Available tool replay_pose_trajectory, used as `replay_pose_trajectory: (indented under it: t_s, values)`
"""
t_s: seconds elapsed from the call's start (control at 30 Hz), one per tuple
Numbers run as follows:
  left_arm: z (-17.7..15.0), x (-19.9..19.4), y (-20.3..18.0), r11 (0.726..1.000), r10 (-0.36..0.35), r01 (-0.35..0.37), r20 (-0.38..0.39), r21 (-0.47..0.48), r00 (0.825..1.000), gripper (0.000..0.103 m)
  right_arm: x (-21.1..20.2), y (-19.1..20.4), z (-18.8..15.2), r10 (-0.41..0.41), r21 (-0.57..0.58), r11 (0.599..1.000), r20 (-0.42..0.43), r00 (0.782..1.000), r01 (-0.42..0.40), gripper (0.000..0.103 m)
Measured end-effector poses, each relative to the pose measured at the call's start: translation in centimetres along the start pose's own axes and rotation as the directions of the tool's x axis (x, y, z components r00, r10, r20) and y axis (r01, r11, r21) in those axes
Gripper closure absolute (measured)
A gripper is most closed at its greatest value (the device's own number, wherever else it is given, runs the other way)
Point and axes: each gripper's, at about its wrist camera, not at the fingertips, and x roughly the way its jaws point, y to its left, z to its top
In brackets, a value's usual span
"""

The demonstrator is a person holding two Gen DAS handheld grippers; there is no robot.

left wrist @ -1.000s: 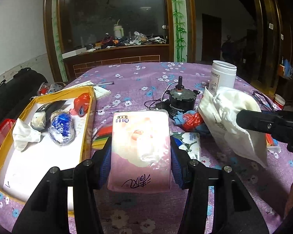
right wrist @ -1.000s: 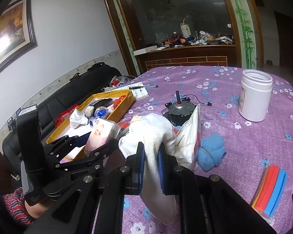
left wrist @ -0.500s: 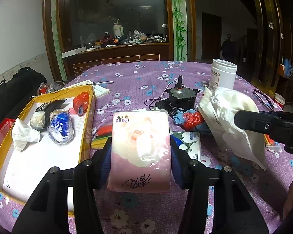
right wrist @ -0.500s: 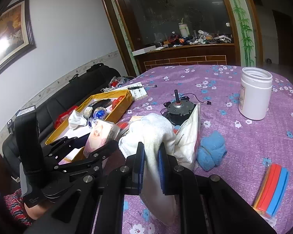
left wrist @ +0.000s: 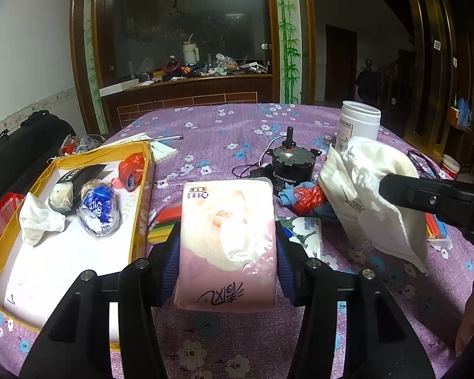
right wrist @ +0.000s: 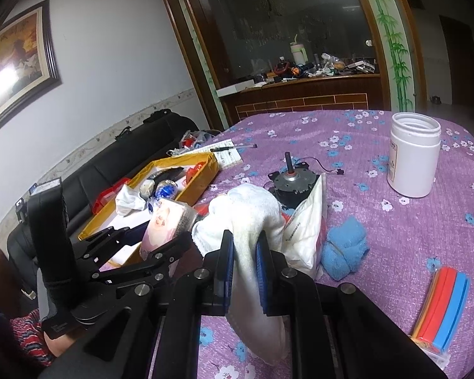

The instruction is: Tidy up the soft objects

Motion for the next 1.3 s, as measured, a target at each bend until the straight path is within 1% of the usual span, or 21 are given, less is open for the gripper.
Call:
replay_pose_trajectory:
  t_s: [0.13,0.27,0.4,0.63,0.87,1.03,1.17,1.3]
  values:
    - [0.0,-0.6,0.1,1.0,-0.011,0.011,0.027,-0.005,1.0,0.052,-0.6,-0.2,0.2,0.015,0.015,1.0,0.026,1.0,-0.016,0.09]
    - [0.2,-1.4,0.1,1.0,-0.018,0.019,0.039,-0.003,0.999,0.052,-1.4,-0.2,0.5,0.053,0.026,0.998,0.054,0.997,-0.054,0.09]
    - [0.5,-2.3,0.2,1.0,-0.01,0.011,0.056,-0.014,0.998,0.052,-1.6,0.1,0.7,0.077,0.023,0.997,0.058,0.995,-0.078,0.09]
    - [1.5,-3.6,0.9,0.999,-0.005,0.008,0.089,-0.039,0.996,0.052,-2.0,0.2,0.8,0.089,0.028,0.995,0.072,0.993,-0.092,0.09]
    - [1.9,-4.6,3.2,0.997,0.003,0.006,0.112,-0.079,0.994,0.052,-1.9,0.0,0.9,0.078,0.034,0.996,0.075,0.994,-0.081,0.09]
    - [1.8,-4.8,5.1,0.993,0.001,0.013,0.122,-0.116,0.993,0.052,-1.7,-0.1,1.0,0.059,0.081,0.995,0.066,0.996,-0.065,0.09]
    - [1.8,-4.5,6.9,0.988,-0.005,0.023,0.118,-0.151,0.993,0.052,-1.0,1.1,1.0,0.048,0.098,0.994,0.04,0.998,-0.052,0.09]
    - [1.5,-4.4,9.1,0.981,0.003,0.02,0.115,-0.195,0.993,0.052,0.2,3.0,1.1,0.068,0.103,0.992,0.004,0.998,-0.068,0.09]
